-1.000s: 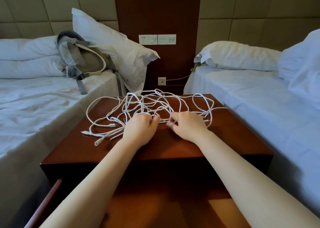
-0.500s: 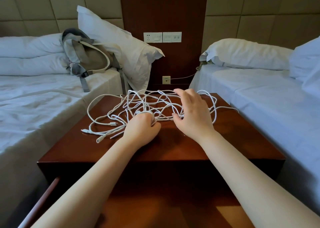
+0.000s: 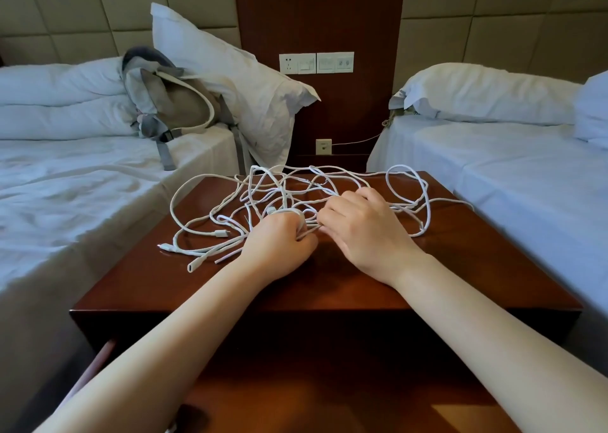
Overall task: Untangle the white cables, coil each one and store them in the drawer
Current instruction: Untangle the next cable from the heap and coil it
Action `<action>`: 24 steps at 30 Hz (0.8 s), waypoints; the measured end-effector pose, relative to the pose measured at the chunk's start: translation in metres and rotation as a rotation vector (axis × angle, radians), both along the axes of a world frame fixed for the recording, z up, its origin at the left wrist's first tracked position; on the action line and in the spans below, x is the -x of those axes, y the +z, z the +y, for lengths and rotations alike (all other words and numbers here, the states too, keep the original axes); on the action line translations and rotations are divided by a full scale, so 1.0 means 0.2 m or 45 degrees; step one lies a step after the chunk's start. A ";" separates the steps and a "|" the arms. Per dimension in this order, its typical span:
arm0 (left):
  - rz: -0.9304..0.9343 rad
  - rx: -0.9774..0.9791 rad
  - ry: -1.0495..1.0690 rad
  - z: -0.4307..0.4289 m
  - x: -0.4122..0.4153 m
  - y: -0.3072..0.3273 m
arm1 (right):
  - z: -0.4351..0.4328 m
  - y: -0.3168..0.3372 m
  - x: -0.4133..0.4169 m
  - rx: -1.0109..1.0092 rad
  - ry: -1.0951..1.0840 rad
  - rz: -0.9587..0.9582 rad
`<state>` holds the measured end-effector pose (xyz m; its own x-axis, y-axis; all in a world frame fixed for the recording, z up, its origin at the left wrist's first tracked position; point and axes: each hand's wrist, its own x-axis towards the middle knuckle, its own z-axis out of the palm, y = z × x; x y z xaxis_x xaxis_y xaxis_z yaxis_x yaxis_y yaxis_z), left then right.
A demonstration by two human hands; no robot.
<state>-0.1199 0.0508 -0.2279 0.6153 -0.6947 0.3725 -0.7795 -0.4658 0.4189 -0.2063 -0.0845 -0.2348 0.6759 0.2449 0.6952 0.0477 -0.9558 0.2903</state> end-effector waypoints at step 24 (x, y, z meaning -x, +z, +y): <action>1.729 0.277 -0.943 0.08 0.00 0.05 | 0.00 0.00 0.03 -1.089 0.409 0.077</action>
<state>-0.1189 0.0665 -0.2174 0.1195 -0.9924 -0.0282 0.2047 -0.0031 0.9788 -0.2122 -0.0839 -0.2338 0.7057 -0.1549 0.6913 0.3402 -0.7819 -0.5224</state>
